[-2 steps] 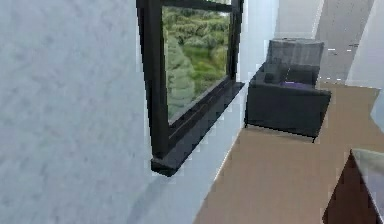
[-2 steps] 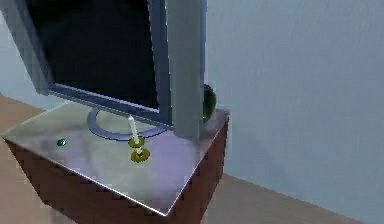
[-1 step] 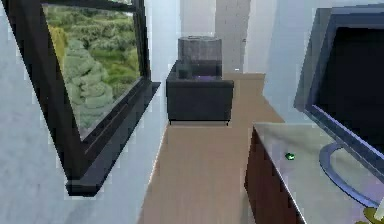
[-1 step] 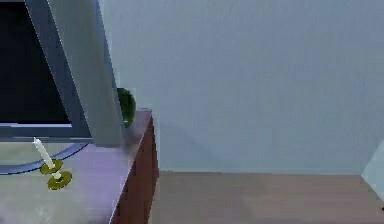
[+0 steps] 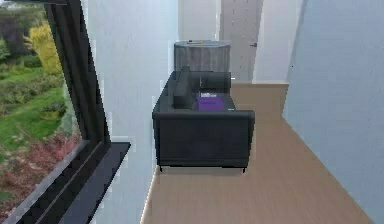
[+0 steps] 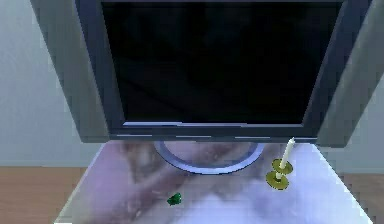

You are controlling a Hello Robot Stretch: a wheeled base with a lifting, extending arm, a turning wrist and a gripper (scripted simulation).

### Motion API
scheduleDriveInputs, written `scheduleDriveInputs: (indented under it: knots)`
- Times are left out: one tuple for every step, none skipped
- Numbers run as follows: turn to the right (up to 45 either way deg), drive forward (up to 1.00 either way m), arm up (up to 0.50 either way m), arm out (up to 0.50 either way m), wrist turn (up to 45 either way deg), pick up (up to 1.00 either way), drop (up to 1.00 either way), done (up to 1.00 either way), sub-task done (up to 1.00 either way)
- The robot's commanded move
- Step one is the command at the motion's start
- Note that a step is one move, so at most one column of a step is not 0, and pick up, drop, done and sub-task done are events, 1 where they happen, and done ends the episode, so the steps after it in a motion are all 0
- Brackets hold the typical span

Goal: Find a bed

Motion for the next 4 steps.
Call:
scheduleDriveInputs:
  knots:
    - [0.0,0.50,0.00,0.00,0.0,0.00,0.00,0.00,0.00]
    - [45.0,0.00,0.00,0.00,0.0,0.00,0.00,0.00,0.00]
    - [0.0,1.00,0.00,0.00,0.0,0.00,0.00,0.00,0.00]
    - [3.0,0.00,0.00,0.00,0.0,0.00,0.00,0.00,0.00]
